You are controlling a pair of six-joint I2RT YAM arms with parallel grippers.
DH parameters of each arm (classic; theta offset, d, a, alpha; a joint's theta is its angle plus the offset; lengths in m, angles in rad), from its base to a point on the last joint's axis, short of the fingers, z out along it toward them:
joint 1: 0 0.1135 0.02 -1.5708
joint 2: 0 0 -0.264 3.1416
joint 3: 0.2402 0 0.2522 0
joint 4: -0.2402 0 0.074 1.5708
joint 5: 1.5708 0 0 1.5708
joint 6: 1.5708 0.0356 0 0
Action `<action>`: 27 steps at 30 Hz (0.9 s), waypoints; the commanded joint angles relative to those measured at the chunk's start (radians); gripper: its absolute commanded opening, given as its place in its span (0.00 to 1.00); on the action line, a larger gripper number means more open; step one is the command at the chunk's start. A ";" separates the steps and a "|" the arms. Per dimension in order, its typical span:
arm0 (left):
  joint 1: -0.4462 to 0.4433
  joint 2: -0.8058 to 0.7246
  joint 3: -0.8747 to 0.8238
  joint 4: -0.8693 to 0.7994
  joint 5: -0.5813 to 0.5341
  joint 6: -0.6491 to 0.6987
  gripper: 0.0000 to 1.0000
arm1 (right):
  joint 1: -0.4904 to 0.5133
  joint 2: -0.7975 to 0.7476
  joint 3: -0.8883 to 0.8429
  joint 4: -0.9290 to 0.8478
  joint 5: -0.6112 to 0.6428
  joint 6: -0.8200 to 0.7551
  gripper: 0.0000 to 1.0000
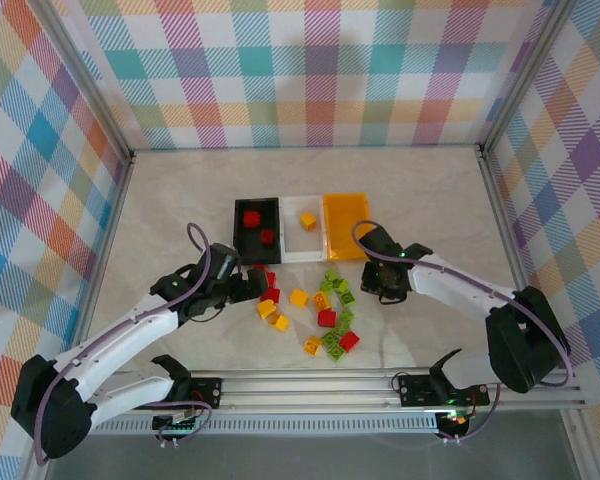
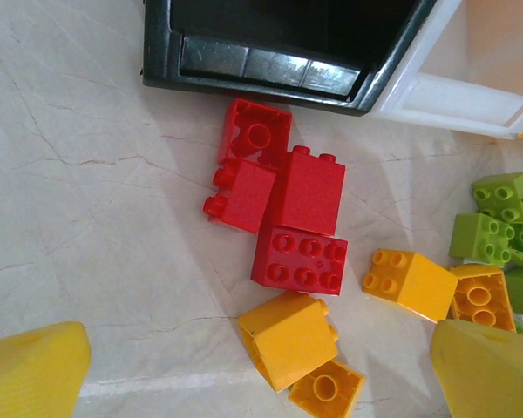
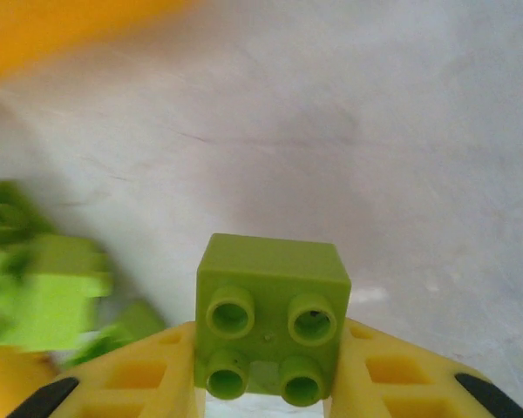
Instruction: Sort the legos into containers by color
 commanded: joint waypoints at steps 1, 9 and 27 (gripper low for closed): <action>-0.003 -0.036 -0.009 -0.017 0.004 0.009 1.00 | -0.002 0.018 0.117 0.024 -0.036 -0.100 0.33; -0.003 -0.061 -0.021 -0.051 0.020 -0.011 1.00 | -0.065 0.314 0.413 0.074 -0.002 -0.136 0.38; -0.005 -0.116 -0.053 -0.100 0.031 -0.026 1.00 | 0.025 0.116 0.159 0.080 -0.073 -0.105 0.73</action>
